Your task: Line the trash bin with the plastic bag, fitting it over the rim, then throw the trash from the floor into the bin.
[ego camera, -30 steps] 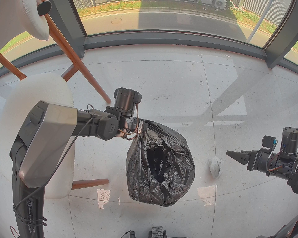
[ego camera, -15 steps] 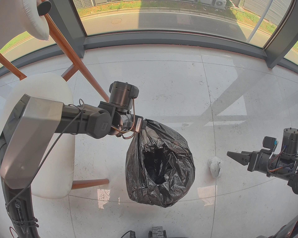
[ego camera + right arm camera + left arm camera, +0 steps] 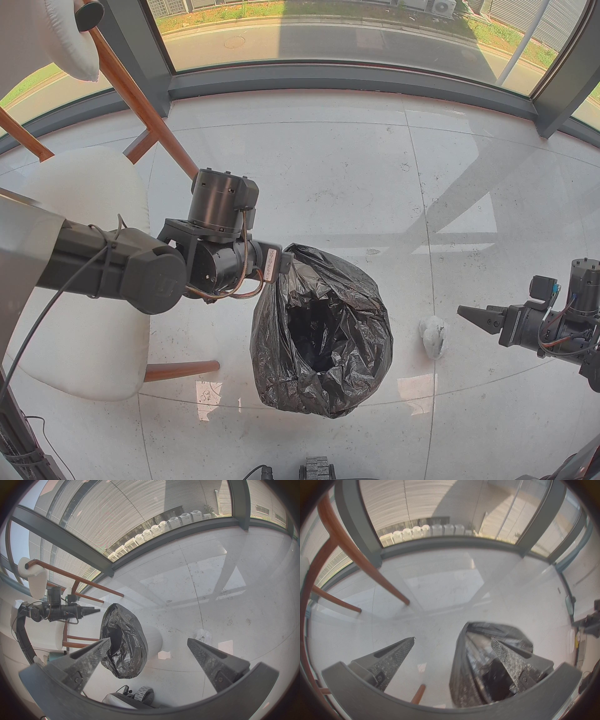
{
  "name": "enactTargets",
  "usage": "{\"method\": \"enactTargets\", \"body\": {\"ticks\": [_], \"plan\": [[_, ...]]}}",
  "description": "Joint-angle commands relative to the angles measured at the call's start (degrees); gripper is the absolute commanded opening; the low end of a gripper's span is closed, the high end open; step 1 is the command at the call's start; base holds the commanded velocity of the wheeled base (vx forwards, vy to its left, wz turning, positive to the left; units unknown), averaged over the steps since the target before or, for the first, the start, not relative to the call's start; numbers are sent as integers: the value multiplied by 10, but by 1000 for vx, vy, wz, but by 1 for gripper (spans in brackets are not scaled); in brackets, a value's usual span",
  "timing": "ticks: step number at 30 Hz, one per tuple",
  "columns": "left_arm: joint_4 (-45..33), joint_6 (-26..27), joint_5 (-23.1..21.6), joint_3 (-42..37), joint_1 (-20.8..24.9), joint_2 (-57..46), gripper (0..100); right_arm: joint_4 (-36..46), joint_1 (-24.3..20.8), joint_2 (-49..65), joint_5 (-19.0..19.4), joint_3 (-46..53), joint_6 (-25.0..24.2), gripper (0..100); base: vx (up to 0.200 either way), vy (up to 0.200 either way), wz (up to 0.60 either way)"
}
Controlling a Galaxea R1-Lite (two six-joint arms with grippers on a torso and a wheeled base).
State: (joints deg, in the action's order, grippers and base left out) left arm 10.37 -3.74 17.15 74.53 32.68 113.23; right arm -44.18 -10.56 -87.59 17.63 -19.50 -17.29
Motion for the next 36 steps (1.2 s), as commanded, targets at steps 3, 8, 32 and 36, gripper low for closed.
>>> {"method": "enactTargets", "body": {"ticks": [3,8,32,36], "plan": [[79,-11,-16,-61,31,-44,100,0,8,7,0,9,-1,100,0,0,0],[79,-12,-22,-76,34,-61,100,0,8,8,0,10,-1,100,-160,0,0],[232,-23,16,-166,63,-55,100,0,13,15,0,16,-2,100,-117,0,0],[161,-24,16,-115,61,-51,100,0,12,14,0,16,-2,100,0,0,0]]}}
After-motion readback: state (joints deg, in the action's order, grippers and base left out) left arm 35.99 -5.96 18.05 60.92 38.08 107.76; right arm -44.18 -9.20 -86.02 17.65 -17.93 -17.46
